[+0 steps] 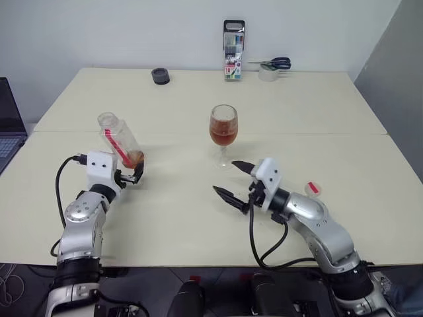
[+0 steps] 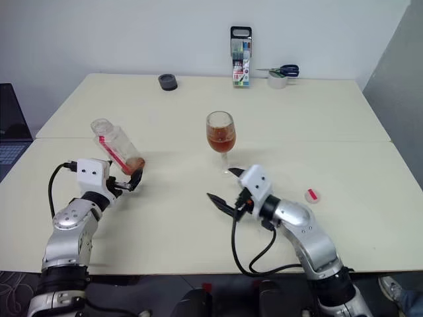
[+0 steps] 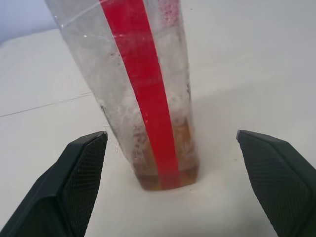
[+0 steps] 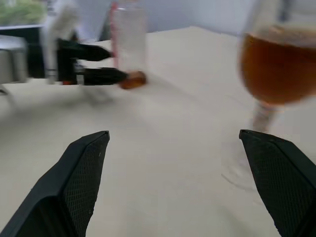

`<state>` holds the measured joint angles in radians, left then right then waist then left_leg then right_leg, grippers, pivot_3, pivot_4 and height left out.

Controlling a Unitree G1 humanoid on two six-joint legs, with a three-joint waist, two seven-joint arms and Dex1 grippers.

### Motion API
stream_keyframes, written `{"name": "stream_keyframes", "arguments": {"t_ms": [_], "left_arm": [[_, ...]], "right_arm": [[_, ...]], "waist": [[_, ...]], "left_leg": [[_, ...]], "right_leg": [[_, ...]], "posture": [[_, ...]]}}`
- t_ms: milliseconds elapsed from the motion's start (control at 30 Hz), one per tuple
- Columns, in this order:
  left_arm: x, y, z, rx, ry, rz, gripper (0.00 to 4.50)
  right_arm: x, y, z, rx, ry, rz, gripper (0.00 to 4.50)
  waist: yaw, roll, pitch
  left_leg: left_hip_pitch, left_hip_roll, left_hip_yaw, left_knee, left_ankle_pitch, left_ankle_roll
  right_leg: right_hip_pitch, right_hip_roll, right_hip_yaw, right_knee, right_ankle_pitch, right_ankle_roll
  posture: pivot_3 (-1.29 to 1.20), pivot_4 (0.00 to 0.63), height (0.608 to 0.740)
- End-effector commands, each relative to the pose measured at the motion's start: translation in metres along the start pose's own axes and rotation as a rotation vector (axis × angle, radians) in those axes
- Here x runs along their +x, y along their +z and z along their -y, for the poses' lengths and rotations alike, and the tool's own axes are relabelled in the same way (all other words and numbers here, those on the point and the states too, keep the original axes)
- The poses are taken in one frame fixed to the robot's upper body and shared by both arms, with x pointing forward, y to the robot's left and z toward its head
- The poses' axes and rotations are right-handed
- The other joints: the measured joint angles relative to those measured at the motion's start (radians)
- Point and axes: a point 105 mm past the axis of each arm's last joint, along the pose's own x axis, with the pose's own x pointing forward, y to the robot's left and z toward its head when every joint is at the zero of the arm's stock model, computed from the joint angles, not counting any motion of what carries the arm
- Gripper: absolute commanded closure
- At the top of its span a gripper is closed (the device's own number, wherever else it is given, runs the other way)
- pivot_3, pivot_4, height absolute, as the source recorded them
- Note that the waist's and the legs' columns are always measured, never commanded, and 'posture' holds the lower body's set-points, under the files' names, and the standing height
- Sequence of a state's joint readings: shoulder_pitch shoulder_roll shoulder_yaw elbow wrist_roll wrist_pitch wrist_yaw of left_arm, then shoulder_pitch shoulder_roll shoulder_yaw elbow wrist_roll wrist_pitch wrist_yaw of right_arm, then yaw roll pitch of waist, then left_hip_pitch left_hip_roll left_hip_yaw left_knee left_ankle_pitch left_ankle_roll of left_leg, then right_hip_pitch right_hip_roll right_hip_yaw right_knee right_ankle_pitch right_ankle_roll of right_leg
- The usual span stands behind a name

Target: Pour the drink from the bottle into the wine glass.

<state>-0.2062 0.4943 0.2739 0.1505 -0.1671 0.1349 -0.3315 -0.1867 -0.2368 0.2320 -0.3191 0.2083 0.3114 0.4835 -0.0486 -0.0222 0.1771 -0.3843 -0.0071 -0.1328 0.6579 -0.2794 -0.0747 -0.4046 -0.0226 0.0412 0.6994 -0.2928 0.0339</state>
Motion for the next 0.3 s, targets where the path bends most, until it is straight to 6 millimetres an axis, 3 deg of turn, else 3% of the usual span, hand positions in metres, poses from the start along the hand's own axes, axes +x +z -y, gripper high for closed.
{"name": "stream_keyframes", "arguments": {"t_ms": [33,300], "left_arm": [[-0.013,0.019,0.008,0.009,-0.005,0.082,0.02],[-0.028,0.021,0.020,-0.060,-0.018,0.120,0.02]], "right_arm": [[-0.011,0.003,0.020,0.016,-0.196,0.087,0.00],[-0.020,-0.008,0.032,0.011,-0.315,0.097,0.00]], "waist": [[0.002,0.000,0.000],[0.003,0.000,0.000]], "left_leg": [[0.000,0.000,0.000,0.000,0.000,0.000],[0.001,0.001,0.001,-0.001,0.000,0.000]], "right_leg": [[0.000,0.000,0.000,0.000,0.000,0.000],[0.001,0.001,0.000,0.000,0.000,0.000]], "posture": [[0.00,0.150,0.740],[0.00,0.150,0.740]]}}
